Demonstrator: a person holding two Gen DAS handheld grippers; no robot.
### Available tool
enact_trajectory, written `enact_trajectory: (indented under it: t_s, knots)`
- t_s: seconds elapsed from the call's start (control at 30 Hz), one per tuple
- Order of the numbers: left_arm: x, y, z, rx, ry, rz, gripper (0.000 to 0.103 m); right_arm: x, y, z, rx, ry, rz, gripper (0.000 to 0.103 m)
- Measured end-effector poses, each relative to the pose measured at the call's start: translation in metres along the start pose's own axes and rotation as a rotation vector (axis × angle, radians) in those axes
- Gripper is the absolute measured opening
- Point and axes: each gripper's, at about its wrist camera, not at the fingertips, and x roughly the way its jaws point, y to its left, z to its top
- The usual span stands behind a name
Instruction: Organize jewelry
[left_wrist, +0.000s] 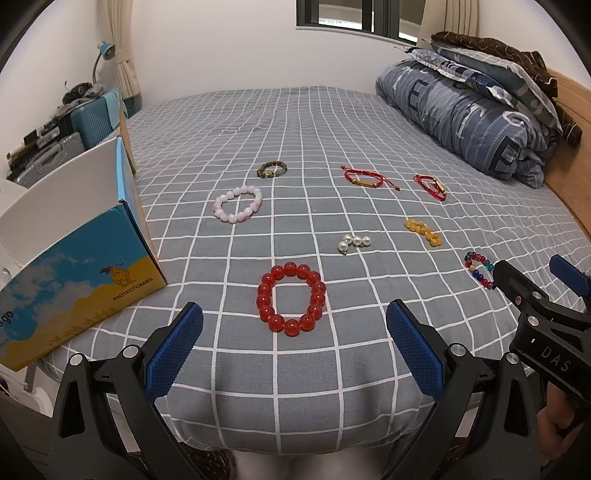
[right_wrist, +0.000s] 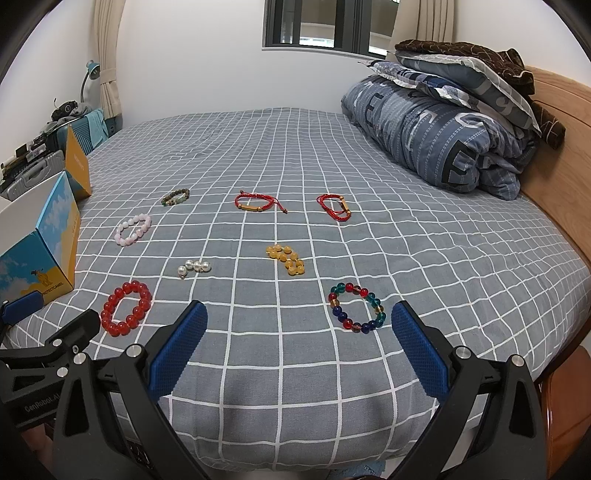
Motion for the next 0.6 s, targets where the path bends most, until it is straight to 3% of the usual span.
enact_trajectory:
  t_s: [0.23, 0.6]
  knots:
    - [-0.003, -0.002, 0.002, 0.007, -0.009, 0.003, 0.097, -0.001, 0.002, 0.002, -0.006, 0.007, 0.008, 0.096]
    - [-0.01, 0.001, 0.058, -0.003, -0.027, -0.005, 0.097, -0.007, 0.001, 0.036, 0.001, -0.016, -0.036, 0.096]
